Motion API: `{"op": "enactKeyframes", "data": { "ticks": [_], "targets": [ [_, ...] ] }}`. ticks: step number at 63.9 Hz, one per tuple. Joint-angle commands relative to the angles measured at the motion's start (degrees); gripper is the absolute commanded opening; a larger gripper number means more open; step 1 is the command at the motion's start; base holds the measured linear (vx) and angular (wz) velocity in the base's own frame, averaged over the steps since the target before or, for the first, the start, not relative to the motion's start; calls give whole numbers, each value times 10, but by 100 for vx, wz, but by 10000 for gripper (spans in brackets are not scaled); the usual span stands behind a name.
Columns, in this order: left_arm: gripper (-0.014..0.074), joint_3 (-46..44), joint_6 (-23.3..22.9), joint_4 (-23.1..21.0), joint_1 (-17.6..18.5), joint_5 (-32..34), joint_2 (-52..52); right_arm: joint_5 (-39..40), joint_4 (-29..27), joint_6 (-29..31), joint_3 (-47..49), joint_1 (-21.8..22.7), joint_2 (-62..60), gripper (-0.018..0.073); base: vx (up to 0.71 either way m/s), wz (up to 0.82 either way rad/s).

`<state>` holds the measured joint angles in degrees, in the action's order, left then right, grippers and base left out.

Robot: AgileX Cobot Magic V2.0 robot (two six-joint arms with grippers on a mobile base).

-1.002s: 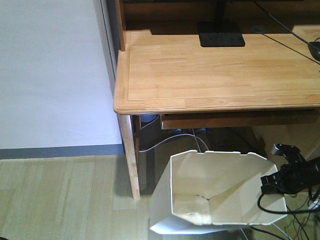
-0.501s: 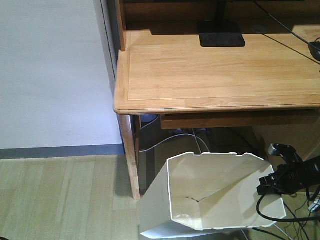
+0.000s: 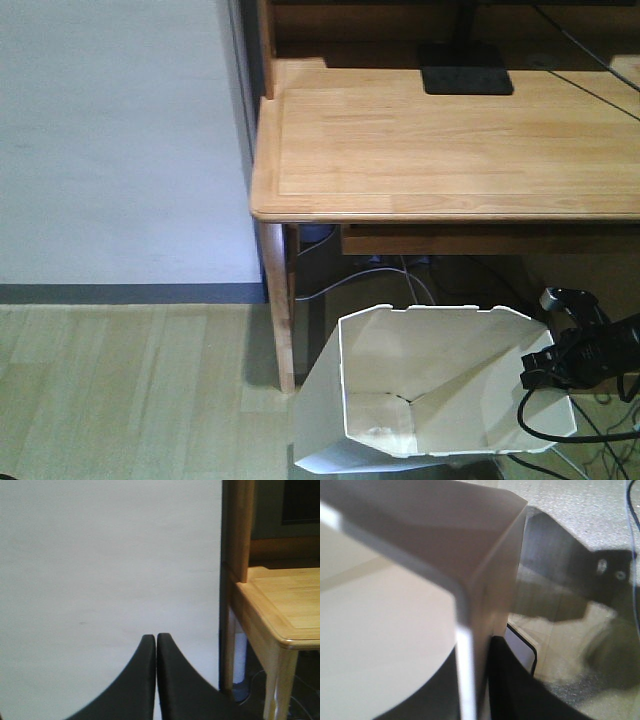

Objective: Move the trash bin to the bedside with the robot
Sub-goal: 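Hold the bin in the right gripper while the base turns toward the bed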

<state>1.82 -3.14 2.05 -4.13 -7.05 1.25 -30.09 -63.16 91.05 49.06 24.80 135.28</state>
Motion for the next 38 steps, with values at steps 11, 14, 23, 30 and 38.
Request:
{"op": "enactKeyframes", "data": {
  "ticks": [11,14,23,30,38],
  "targets": [
    [-6,-14,-3,-1,2,42,3,-145,-17,1,1,1,-36,-5,-8,32],
    [-6,-14,-3,-1,2,42,3,-145,-17,1,1,1,-36,-5,-9,41],
    [-6,-14,-3,-1,2,42,3,-145,-17,1,1,1,-36,-5,-10,47],
    [-6,-14,-3,-1,2,42,3,-145,-17,1,1,1,-36,-5,-10,50],
    [-6,-14,-3,-1,2,42,3,-145,-17,1,1,1,-36,-5,-10,50]
  ]
}}
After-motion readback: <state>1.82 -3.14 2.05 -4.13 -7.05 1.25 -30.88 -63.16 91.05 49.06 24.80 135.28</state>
